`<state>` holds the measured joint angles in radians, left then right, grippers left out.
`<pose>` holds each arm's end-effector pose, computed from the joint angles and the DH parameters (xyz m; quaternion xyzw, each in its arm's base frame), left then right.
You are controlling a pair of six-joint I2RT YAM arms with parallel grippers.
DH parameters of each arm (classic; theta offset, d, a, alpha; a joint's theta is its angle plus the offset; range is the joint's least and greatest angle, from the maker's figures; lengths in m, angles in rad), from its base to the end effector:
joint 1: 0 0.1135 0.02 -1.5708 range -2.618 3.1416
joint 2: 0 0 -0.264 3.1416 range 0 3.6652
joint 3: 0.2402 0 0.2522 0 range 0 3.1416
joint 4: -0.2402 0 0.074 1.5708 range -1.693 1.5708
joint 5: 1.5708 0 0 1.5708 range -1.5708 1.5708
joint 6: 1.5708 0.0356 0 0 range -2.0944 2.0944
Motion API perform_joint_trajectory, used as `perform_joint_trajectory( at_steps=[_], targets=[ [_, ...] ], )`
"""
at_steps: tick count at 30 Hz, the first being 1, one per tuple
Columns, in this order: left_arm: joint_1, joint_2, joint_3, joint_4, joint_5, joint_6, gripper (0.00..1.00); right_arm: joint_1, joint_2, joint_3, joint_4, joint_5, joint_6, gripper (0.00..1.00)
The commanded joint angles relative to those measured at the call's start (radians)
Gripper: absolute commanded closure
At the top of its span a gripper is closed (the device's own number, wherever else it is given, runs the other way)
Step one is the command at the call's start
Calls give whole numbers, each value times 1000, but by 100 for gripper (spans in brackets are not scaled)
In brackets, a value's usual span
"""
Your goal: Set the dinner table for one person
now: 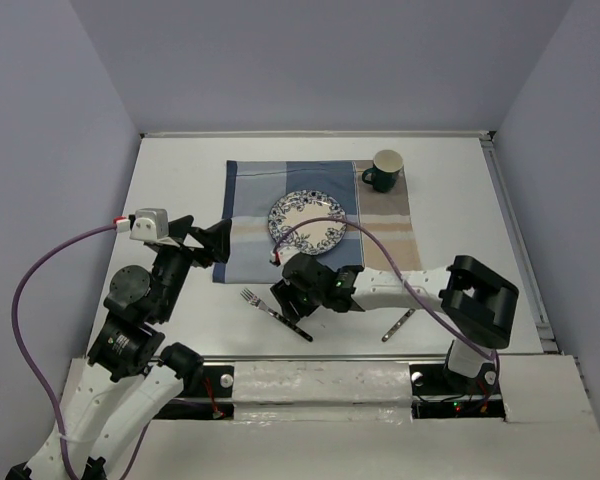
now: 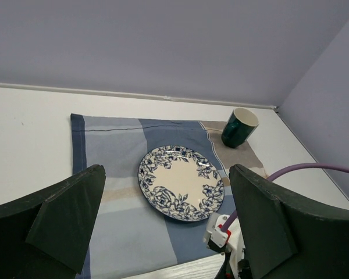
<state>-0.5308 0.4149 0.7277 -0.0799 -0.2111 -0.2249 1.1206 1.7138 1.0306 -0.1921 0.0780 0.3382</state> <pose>0.0891 -0.0436 0.3775 0.0123 0.6221 -0.2271 0.7492 0.1573 0.3190 0.1826 -0.3459 0.8735 0.1996 0.2783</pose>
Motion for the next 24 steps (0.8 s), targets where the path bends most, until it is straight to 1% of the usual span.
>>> perform_joint_trajectory(
  at_steps=[1,2,6,7,10,11,12,13,14,15,18,19,20,21,22,23,24],
  targets=[
    [8,5,-1,29,-1,7,1,36,21,29,62,-17,38,38],
    [8,4,-1,29,-1,7,1,50,32,31,60,-15,44,39],
    [11,8,-1,35,7,7,1,73,92,52,37,3,65,48],
    [14,9,1,35,13,6,1,87,110,74,19,18,67,51],
    [14,-8,-1,32,15,6,1,110,127,98,6,29,68,57],
    [15,-22,-2,35,12,4,1,110,139,114,6,28,76,74],
    [15,-22,-2,35,9,6,1,110,145,121,3,34,87,74],
    [15,-30,-2,37,6,4,1,110,147,128,-1,55,99,92],
    [15,-30,-1,37,4,6,1,110,142,137,-1,58,110,97],
    [17,-31,1,37,10,4,1,110,135,167,-1,77,134,100],
    [18,-42,3,34,9,6,1,110,119,253,-9,132,143,100],
    [17,-48,3,34,6,4,1,110,122,331,-24,204,147,100],
    [17,-57,3,32,1,4,1,110,128,373,-30,233,147,100],
    [17,-71,4,31,-4,2,1,82,147,413,-39,264,162,100],
    [17,-79,6,28,-14,2,1,64,159,475,-41,328,173,100],
    [17,-90,6,28,-19,1,1,44,173,503,-40,357,211,100],
    [17,-90,6,28,-22,1,1,19,188,531,-41,377,211,100]
  ],
)
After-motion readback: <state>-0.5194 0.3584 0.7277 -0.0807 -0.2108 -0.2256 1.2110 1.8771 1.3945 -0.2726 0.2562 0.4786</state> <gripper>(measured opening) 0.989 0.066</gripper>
